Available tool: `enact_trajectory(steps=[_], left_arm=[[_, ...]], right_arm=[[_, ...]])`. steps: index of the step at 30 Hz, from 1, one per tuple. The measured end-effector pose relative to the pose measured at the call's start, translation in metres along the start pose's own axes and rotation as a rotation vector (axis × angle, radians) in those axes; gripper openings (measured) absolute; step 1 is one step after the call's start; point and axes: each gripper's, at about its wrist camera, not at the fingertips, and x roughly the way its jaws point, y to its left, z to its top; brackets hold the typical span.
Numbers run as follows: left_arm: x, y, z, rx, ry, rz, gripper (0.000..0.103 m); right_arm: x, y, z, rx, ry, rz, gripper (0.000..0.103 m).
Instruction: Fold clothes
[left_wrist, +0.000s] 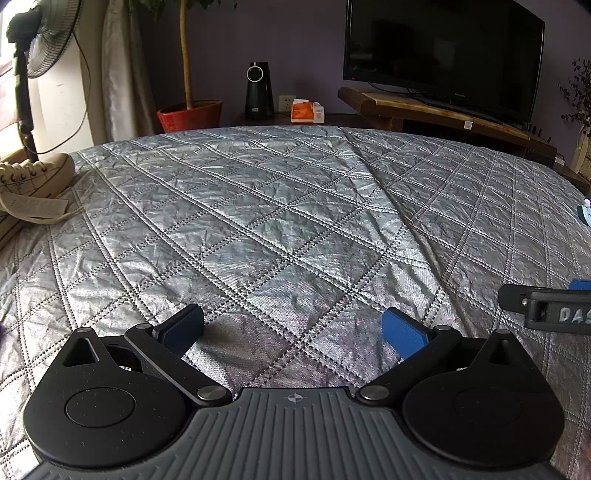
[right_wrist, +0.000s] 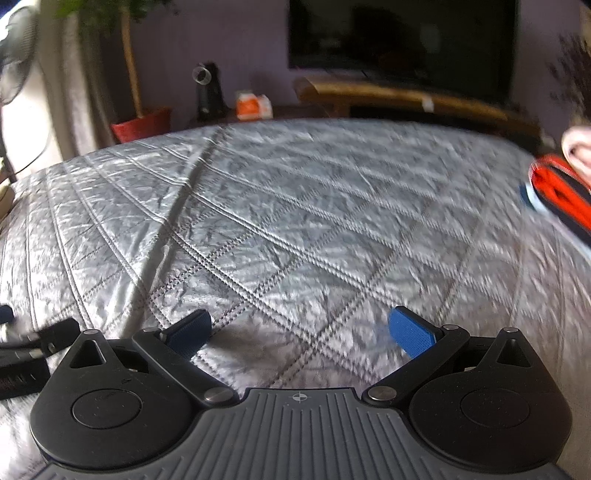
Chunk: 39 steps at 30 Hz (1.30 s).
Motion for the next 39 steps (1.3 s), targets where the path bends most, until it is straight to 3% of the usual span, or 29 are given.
enact_trajectory(steps=[8,11,20,32,39], left_arm=[[0.000,0.000,0.000,0.000,0.000,0.000,0.103],[0.000,0.000,0.000,0.000,0.000,0.000,0.103],[0.000,0.000,0.000,0.000,0.000,0.000,0.103],[0.000,-0.001,0.000,0.000,0.000,0.000,0.103],[0.000,-0.001,0.000,0.000,0.000,0.000,0.103]], right_arm=[[-0.067,0.007,-0.007,0.094,0.236,-0.060,0.103],[-0.108,0.018,-0.009,0.103,0.270,-0.098,0.103],[-0.216,0.039,-0.016,0.139,0.272,-0.152,0.103],[-0.306,0.071,-0.006,0.084,0.198,-0.117,0.103],[-0.335,0.078,-0.007,0.089,0.166,-0.095,0.103]])
